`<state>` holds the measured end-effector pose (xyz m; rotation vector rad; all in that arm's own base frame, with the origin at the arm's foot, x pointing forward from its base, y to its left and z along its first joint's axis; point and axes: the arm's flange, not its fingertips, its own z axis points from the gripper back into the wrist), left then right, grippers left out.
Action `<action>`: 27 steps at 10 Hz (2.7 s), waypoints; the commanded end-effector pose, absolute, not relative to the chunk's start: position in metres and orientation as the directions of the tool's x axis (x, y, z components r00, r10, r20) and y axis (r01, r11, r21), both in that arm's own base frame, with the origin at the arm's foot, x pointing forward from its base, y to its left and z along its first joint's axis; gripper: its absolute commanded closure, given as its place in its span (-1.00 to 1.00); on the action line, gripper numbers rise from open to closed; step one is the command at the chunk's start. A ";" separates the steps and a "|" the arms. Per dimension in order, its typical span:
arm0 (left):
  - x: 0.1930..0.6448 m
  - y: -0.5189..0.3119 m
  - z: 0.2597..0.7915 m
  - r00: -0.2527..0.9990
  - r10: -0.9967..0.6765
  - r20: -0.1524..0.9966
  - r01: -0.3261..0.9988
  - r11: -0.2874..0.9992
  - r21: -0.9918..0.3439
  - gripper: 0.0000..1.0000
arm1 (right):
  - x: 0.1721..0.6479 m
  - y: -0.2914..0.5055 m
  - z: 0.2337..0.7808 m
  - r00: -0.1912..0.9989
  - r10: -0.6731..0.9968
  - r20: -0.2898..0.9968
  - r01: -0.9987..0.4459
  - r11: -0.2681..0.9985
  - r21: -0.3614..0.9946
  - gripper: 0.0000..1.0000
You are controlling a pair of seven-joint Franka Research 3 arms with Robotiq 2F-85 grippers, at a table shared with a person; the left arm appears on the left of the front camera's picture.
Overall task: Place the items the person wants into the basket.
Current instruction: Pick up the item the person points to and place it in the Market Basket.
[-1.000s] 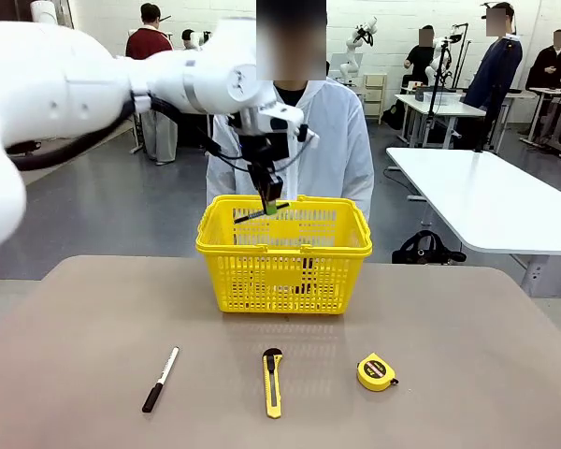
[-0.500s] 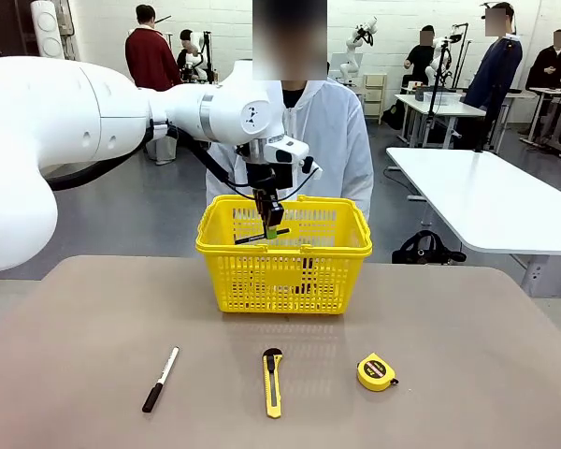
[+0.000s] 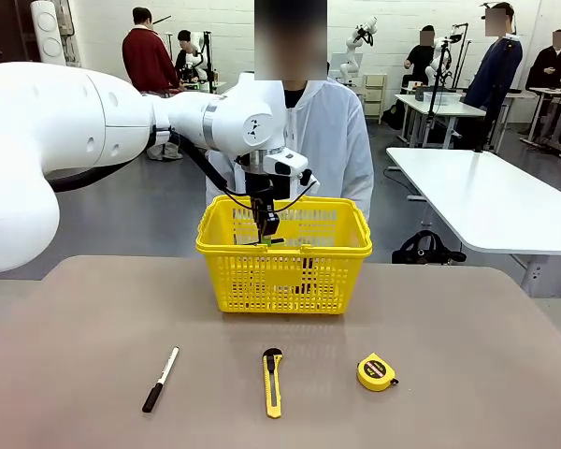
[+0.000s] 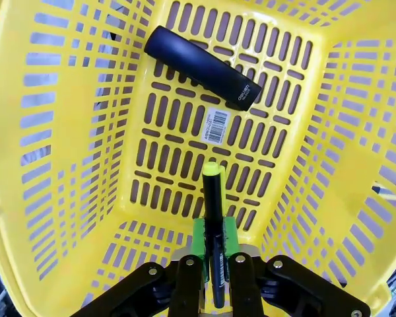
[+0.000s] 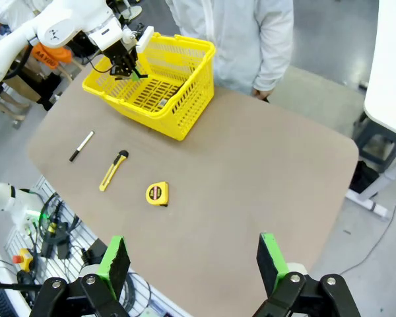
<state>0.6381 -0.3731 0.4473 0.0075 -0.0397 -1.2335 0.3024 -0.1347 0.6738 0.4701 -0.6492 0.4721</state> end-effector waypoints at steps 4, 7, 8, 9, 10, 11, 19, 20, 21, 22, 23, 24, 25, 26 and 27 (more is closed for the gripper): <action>0.639 -0.374 0.446 0.314 -0.949 -0.004 0.948 0.314 0.050 -1.00 | 0.304 -0.135 0.674 0.700 0.264 0.664 -0.547 0.795 0.261 -1.00; 0.639 -0.375 0.445 0.318 -0.948 -0.009 0.947 0.318 0.047 -0.84 | 0.304 -0.135 0.674 0.700 0.264 0.664 -0.547 0.795 0.261 -1.00; 0.639 -0.375 0.445 0.321 -0.947 -0.008 0.946 0.320 0.045 -1.00 | 0.304 -0.135 0.674 0.700 0.264 0.664 -0.547 0.795 0.261 -1.00; 0.638 -0.375 0.446 0.321 -0.947 -0.008 0.946 0.321 0.047 -1.00 | 0.304 -0.135 0.674 0.700 0.264 0.664 -0.547 0.795 0.261 -1.00; 0.638 -0.375 0.448 0.324 -0.946 -0.004 0.945 0.323 0.050 -1.00 | 0.304 -0.135 0.674 0.700 0.264 0.664 -0.547 0.795 0.261 -1.00; 0.636 -0.374 0.452 0.327 -0.945 -0.004 0.943 0.327 0.058 -1.00 | 0.304 -0.135 0.674 0.700 0.264 0.664 -0.547 0.795 0.261 -1.00; 0.489 -0.208 0.700 0.416 -0.871 0.261 0.885 0.453 0.103 -0.99 | 0.304 -0.135 0.674 0.700 0.264 0.664 -0.547 0.795 0.261 -1.00; 0.466 -0.174 0.719 0.433 -0.849 0.303 0.870 0.482 0.106 -0.99 | 0.304 -0.135 0.674 0.700 0.264 0.664 -0.547 0.795 0.261 -1.00; 0.445 -0.141 0.732 0.457 -0.826 0.329 0.849 0.515 0.114 -0.99 | 0.304 -0.135 0.674 0.700 0.264 0.664 -0.547 0.795 0.261 -1.00; 0.429 -0.110 0.739 0.467 -0.809 0.357 0.835 0.536 0.121 -0.99 | 0.304 -0.135 0.674 0.700 0.264 0.664 -0.547 0.795 0.261 -1.00; 0.414 -0.078 0.742 0.480 -0.791 0.379 0.819 0.559 0.130 -0.99 | 0.304 -0.135 0.674 0.700 0.264 0.664 -0.547 0.795 0.261 -1.00; 0.402 -0.051 0.741 0.497 -0.769 0.402 0.800 0.585 0.131 -0.99 | 0.304 -0.135 0.674 0.700 0.264 0.664 -0.547 0.795 0.261 -1.00; 0.391 -0.025 0.737 0.508 -0.746 0.431 0.787 0.606 0.121 -0.99 | 0.304 -0.135 0.674 0.700 0.264 0.664 -0.547 0.795 0.261 -1.00; 0.383 -0.004 0.731 0.514 -0.726 0.457 0.780 0.617 0.105 -0.99 | 0.304 -0.135 0.674 0.700 0.264 0.664 -0.547 0.795 0.261 -1.00; 0.379 0.017 0.722 0.522 -0.697 0.491 0.772 0.631 0.074 -0.99 | 0.304 -0.135 0.674 0.700 0.264 0.664 -0.547 0.795 0.261 -1.00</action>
